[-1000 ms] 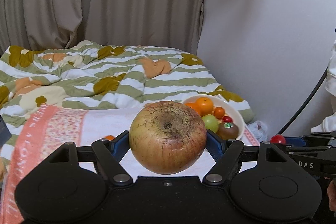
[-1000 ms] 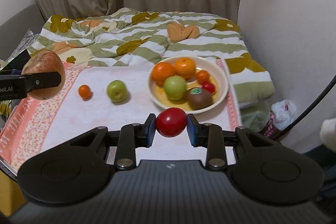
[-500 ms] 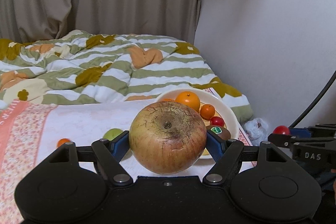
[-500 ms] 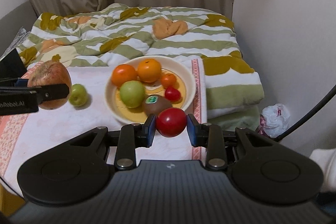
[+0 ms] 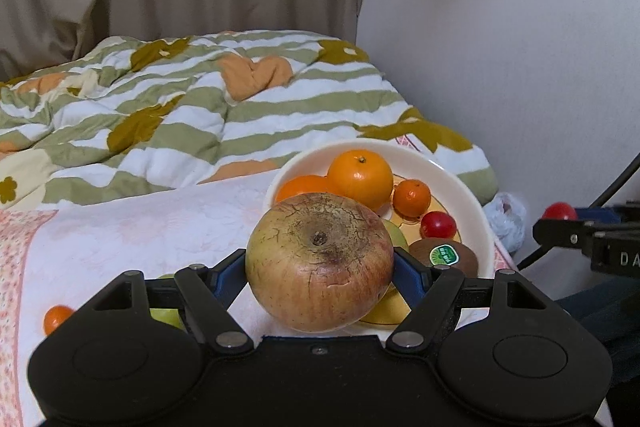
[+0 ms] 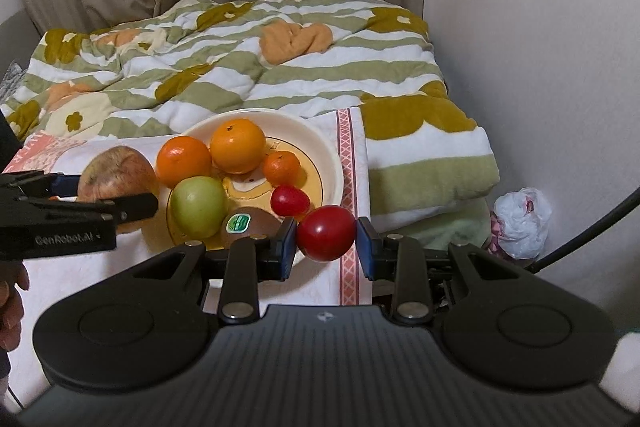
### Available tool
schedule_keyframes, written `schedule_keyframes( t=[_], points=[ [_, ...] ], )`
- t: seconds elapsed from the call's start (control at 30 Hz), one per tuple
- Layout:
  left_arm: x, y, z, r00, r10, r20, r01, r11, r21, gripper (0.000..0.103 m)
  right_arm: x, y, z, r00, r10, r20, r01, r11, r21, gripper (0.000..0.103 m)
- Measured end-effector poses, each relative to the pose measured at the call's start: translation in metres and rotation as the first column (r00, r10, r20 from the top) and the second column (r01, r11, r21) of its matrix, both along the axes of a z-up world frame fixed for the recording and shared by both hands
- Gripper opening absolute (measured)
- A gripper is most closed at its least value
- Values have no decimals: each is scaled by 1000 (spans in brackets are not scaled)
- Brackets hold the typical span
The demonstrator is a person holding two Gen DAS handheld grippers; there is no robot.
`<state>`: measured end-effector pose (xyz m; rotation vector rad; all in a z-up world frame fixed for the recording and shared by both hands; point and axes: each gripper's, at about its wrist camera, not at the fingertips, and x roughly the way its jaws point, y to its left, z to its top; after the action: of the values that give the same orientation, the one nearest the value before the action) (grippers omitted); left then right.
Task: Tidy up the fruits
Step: 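Carry the brown apple with the left and the tomato with the right to the bowl, then open the left gripper over the bowl while the right releases the tomato into it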
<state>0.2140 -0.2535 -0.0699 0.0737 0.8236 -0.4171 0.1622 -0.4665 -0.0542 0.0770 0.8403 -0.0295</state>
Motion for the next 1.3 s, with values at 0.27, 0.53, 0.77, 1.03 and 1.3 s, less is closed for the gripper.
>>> schedule_keyframes(
  t=[0.27,0.53,0.77,1.03,1.3],
  points=[
    [9,-9,-1,999,-29,30,29,1000,1,79,21,-2,-8,1000,-7,-14,7,1000,12,47],
    [19,-8,-12,1000,-23,9,23,1000,12,79,36,2,-13,1000,4,-20,-4,1000,20,47],
    [18,-7,-14,999,-36,-8,36,999,12,80,43,8,-15,999,21,-25,-21,1000,18,47],
    [8,-3,11,996,-43,79,44,999,-4,103,48,15,-8,999,40,-11,-40,999,18,47],
    [0,12,20,997,-8,79,8,1000,-3,103,61,30,-9,995,97,1,-97,994,42,47]
  ],
)
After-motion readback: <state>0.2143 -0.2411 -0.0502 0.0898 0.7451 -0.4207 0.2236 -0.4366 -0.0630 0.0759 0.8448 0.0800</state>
